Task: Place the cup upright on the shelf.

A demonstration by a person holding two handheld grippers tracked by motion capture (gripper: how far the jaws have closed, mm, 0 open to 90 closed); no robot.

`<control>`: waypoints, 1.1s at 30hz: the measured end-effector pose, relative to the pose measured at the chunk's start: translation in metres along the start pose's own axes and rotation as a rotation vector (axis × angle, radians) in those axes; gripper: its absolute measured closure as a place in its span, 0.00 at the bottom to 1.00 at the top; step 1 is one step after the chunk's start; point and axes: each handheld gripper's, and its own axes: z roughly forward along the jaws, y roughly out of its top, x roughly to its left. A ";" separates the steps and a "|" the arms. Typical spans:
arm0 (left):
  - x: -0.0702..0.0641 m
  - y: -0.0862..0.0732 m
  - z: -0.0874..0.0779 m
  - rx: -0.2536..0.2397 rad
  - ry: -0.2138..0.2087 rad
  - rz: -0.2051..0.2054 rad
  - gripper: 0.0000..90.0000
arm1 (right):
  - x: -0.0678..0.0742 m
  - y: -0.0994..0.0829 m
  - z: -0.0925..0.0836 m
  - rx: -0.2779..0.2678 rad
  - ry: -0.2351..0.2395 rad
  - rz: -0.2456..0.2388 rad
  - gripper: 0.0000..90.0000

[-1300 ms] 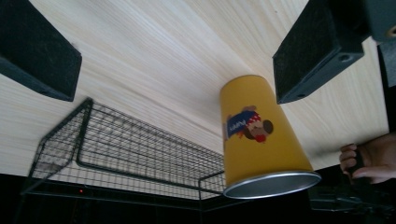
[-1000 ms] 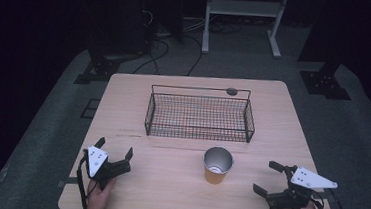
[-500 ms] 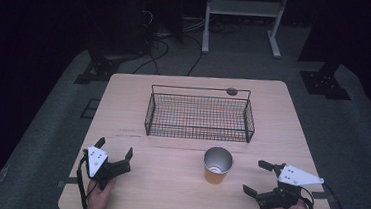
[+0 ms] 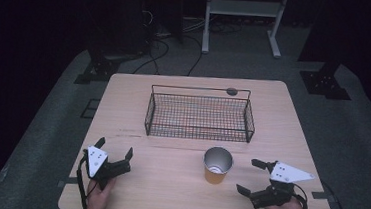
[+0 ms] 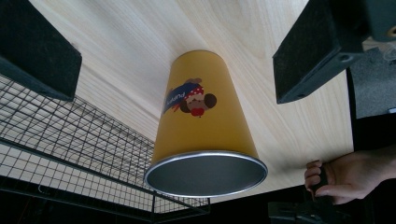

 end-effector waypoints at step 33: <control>0.000 0.000 0.000 -0.002 -0.003 -0.002 0.00 | 0.008 0.018 0.039 0.031 0.055 -0.020 0.01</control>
